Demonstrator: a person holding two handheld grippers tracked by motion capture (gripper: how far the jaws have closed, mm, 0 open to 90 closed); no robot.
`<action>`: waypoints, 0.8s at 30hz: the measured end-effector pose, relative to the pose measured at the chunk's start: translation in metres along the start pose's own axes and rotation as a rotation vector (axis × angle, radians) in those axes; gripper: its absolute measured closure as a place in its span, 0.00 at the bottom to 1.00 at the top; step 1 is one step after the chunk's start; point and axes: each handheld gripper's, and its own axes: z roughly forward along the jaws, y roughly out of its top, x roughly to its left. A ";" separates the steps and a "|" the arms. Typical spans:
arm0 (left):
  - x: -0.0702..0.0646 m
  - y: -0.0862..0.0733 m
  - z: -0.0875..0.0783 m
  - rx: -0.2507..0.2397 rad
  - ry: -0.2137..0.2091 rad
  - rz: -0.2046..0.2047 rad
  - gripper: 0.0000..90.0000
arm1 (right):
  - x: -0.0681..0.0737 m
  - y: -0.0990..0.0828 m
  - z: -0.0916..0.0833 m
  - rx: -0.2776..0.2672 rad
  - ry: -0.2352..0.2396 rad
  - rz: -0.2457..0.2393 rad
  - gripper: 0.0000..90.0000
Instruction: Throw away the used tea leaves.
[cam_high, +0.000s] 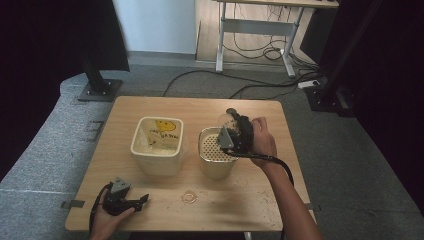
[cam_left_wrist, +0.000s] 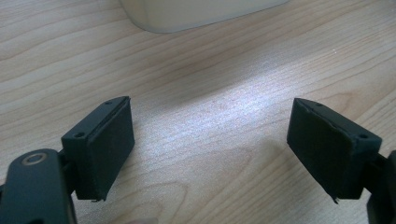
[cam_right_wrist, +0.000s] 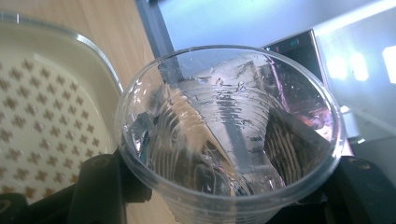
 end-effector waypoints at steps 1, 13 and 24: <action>0.000 0.000 0.000 0.000 0.000 0.000 0.16 | 0.003 0.001 0.002 0.010 -0.006 -0.042 0.42; 0.001 0.003 0.002 0.003 0.006 -0.003 0.16 | 0.022 0.007 0.011 0.083 -0.108 -0.520 0.43; 0.001 0.003 0.002 0.003 0.004 -0.005 0.16 | 0.035 0.019 0.009 0.113 -0.212 -0.961 0.44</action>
